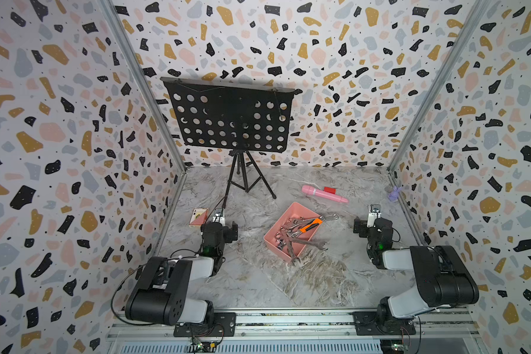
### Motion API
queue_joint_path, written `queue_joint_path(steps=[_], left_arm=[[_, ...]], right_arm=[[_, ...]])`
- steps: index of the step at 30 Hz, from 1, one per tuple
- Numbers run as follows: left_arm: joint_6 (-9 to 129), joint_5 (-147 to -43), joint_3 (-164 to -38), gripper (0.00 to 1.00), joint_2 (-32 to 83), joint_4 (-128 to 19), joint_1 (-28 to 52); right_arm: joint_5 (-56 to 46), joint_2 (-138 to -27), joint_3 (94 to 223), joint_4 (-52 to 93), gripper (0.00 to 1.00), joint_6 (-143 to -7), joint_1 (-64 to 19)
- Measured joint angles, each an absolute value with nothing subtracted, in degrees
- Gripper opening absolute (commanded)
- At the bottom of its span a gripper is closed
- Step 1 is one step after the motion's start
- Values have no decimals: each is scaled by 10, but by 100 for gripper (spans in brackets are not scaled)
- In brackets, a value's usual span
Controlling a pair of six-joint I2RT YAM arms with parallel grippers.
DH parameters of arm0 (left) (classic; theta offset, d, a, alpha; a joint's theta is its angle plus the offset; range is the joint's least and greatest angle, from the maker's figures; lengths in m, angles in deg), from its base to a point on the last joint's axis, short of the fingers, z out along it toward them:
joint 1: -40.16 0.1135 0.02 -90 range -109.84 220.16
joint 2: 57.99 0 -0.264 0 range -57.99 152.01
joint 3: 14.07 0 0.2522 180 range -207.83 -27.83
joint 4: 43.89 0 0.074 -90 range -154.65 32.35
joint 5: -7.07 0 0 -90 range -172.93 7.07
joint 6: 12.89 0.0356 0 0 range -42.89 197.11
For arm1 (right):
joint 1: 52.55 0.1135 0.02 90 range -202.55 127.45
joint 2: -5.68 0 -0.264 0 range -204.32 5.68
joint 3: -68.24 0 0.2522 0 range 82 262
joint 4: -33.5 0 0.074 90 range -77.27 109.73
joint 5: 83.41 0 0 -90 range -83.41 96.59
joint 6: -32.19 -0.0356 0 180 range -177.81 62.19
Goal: Take out the wrench from the storage box
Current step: Adjust the storage box at the center of the board.
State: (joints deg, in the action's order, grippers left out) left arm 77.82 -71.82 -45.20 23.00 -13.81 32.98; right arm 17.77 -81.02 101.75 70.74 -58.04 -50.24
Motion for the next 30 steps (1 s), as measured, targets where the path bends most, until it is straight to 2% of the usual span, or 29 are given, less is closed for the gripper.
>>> queue_joint_path(steps=[18,23,30], left_arm=[[780,-742,-457,100,227,-141,340],[791,-771,-500,100,160,-245,340],[789,-867,-629,97,86,-411,340]], right_arm=[[178,-810,1017,706,100,-580,-502],[171,-765,1020,645,100,-580,-502],[122,-628,1066,508,100,-579,-502]])
